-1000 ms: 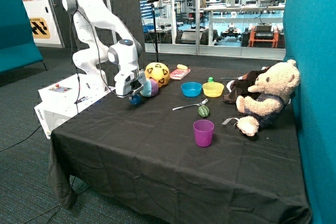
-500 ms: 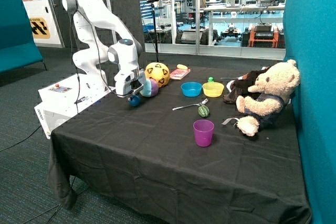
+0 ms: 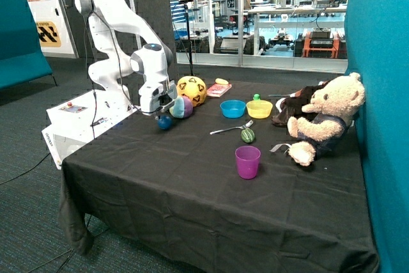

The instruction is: Sort the balls from left to right in order of size

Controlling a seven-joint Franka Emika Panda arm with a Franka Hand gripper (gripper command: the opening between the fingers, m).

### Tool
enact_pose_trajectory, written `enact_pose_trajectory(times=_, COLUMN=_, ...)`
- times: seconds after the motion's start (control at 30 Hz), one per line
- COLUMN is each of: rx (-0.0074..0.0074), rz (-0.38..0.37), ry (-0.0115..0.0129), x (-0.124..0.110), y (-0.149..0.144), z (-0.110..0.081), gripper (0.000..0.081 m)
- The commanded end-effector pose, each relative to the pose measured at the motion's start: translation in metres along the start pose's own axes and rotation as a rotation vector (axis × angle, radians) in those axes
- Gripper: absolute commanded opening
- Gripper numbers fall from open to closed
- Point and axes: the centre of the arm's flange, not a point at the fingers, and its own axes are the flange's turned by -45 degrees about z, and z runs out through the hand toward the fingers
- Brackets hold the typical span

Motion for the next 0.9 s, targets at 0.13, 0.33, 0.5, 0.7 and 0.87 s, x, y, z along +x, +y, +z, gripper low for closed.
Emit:
enact_pose_trajectory(times=0.13, rx=0.0007, rz=-0.005, ry=-0.004, x=0.005, y=0.008, z=-0.031, gripper=0.0612)
enact_pose_trajectory(times=0.33, rx=0.0008, rz=-0.029, ry=-0.004, x=0.006, y=0.004, z=-0.041, gripper=0.0603)
enact_pose_trajectory(times=0.5, rx=0.0008, rz=-0.032, ry=-0.004, x=0.005, y=-0.001, z=-0.052, gripper=0.0595)
enact_pose_trajectory(times=0.7, rx=0.0008, rz=-0.048, ry=-0.004, x=0.003, y=-0.005, z=-0.061, gripper=0.0586)
enact_pose_trajectory(times=0.87, rx=0.0008, rz=-0.056, ry=-0.004, x=0.002, y=-0.009, z=-0.065, gripper=0.0578)
